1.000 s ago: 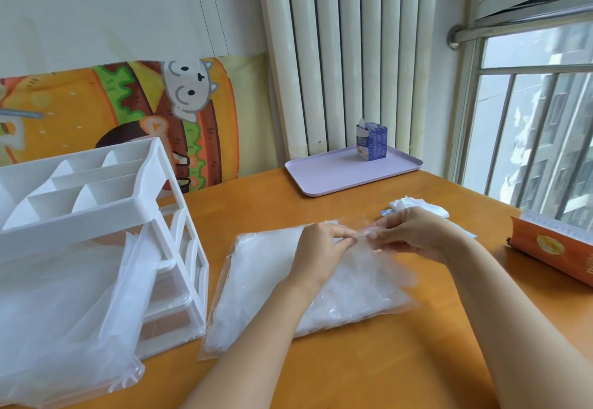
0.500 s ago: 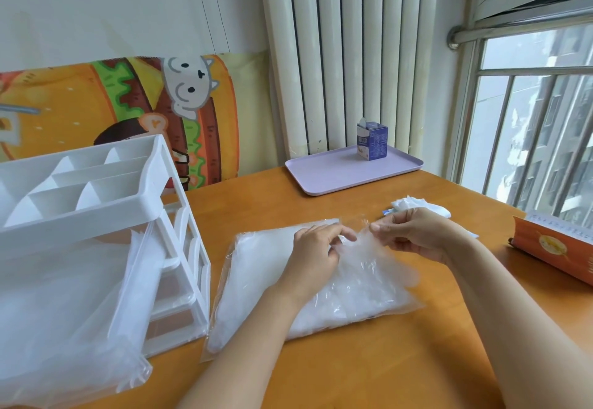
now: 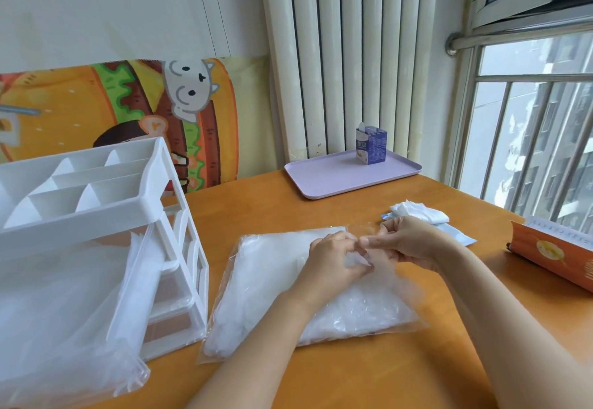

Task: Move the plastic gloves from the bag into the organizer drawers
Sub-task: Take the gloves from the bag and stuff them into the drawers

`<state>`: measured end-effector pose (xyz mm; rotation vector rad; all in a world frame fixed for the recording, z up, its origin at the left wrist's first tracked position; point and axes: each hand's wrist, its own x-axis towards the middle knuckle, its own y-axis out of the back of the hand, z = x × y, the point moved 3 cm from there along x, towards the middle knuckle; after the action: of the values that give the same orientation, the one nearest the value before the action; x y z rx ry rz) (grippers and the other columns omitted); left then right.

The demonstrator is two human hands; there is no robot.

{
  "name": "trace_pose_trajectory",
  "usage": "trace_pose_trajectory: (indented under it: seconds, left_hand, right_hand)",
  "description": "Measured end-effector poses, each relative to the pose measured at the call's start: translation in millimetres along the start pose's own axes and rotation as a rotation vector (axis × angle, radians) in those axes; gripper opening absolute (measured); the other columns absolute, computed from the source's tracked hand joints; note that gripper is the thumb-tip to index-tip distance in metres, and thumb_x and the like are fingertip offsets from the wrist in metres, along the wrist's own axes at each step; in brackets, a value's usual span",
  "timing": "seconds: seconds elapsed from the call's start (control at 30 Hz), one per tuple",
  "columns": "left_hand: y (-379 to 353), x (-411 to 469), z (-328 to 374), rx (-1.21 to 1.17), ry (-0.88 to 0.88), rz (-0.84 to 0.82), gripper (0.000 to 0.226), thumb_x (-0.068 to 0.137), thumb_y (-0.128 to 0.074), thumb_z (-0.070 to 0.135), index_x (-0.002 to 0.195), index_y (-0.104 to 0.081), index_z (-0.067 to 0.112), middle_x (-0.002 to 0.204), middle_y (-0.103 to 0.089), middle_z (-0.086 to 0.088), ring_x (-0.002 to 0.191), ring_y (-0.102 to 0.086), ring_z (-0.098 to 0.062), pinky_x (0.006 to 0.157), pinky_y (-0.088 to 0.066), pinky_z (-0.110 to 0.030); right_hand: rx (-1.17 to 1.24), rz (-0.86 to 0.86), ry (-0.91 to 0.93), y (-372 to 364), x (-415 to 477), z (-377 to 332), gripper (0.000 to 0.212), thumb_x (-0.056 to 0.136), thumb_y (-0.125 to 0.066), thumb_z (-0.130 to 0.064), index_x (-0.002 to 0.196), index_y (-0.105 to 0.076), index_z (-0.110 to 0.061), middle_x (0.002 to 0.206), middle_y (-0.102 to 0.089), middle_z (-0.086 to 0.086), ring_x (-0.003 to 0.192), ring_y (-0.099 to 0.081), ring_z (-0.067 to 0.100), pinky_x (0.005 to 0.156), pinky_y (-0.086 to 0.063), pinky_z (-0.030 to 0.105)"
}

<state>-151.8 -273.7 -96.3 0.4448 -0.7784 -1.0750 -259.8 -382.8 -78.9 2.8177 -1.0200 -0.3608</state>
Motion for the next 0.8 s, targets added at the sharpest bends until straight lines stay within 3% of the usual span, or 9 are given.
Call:
trace_pose_trajectory:
  seconds: [0.07,0.13,0.27,0.37,0.43,0.53,0.6,0.67,0.8]
  left_hand:
    - [1,-1,2,0.009,0.029,-0.046,0.009,0.082,-0.071,0.019,0.084,-0.070,0.010,0.087,-0.062,0.010,0.094,-0.057,-0.013,0.089,-0.043,-0.027]
    - [3,-4,1,0.093,0.030,-0.113,0.010,0.081,-0.067,0.017,0.080,-0.066,0.007,0.087,-0.063,-0.001,0.089,-0.056,-0.016,0.082,-0.047,-0.031]
    - [5,-7,-2,0.331,-0.016,-0.224,0.012,0.082,-0.060,0.024,0.083,-0.061,0.012,0.084,-0.061,-0.005,0.086,-0.052,-0.018,0.082,-0.048,-0.037]
    - [1,-6,2,0.555,-0.061,-0.308,0.021,0.088,-0.051,0.018,0.106,-0.061,0.019,0.093,-0.054,-0.001,0.098,-0.047,-0.021,0.102,-0.034,-0.035]
    - [0,-7,4,0.649,-0.030,-0.347,0.021,0.090,-0.046,0.016,0.105,-0.061,0.019,0.093,-0.043,0.000,0.104,-0.043,-0.023,0.106,-0.027,-0.039]
    - [2,-8,5,0.689,0.036,-0.344,0.013,0.090,-0.042,0.011,0.085,-0.051,0.020,0.093,-0.040,0.000,0.106,-0.042,-0.025,0.108,-0.024,-0.042]
    - [4,-9,8,0.700,0.071,-0.339,0.015,0.090,-0.040,0.010,0.085,-0.051,0.019,0.096,-0.041,-0.002,0.107,-0.042,-0.025,0.109,-0.022,-0.044]
    - [3,-12,8,0.695,0.116,-0.348,0.019,0.091,-0.037,0.010,0.092,-0.055,0.015,0.104,-0.046,-0.006,0.110,-0.041,-0.027,0.110,-0.020,-0.046]
    - [0,-16,8,0.617,0.192,-0.339,0.035,0.094,-0.034,0.013,0.121,-0.057,0.013,0.127,-0.046,-0.008,0.120,-0.038,-0.027,0.113,-0.018,-0.047]
  right_hand:
    - [0.028,0.102,0.021,2,3,-1,0.048,0.057,-0.077,-0.044,0.054,-0.037,-0.017,0.043,-0.033,-0.003,0.043,-0.026,0.012,0.046,-0.026,0.021]
    - [0.048,0.240,0.044,9,4,-1,0.052,0.059,-0.074,-0.056,0.060,-0.041,-0.015,0.041,-0.030,-0.003,0.042,-0.023,0.014,0.045,-0.022,0.023]
    - [-0.175,0.440,0.061,21,-2,-6,0.050,0.079,-0.069,-0.051,0.062,-0.044,-0.011,0.036,-0.032,-0.006,0.028,-0.025,0.007,0.032,-0.022,0.016]
    - [-0.686,0.279,-0.088,15,-10,-11,0.055,0.076,-0.066,-0.060,0.065,-0.048,-0.010,0.051,-0.039,0.001,0.043,-0.037,0.012,0.045,-0.028,0.021]
    - [-0.865,0.129,-0.211,11,-16,-8,0.060,0.072,-0.066,-0.065,0.079,-0.062,-0.006,0.054,-0.044,0.003,0.050,-0.041,0.016,0.049,-0.032,0.023]
    - [-0.844,0.045,-0.241,10,-24,-9,0.053,0.071,-0.073,-0.057,0.089,-0.072,-0.007,0.056,-0.045,0.001,0.050,-0.040,0.015,0.050,-0.033,0.021]
    - [-0.832,0.128,-0.184,13,-24,-16,0.035,0.075,-0.075,-0.047,0.086,-0.072,-0.014,0.057,-0.044,-0.001,0.049,-0.039,0.012,0.048,-0.031,0.020]
    - [-0.749,0.288,-0.105,18,-23,-24,0.028,0.079,-0.073,-0.043,0.084,-0.074,-0.015,0.057,-0.045,-0.001,0.049,-0.039,0.012,0.045,-0.029,0.020]
    - [-0.295,0.510,0.125,24,-32,-35,0.021,0.080,-0.075,-0.035,0.075,-0.075,-0.015,0.058,-0.057,0.004,0.049,-0.041,0.017,0.049,-0.034,0.025]
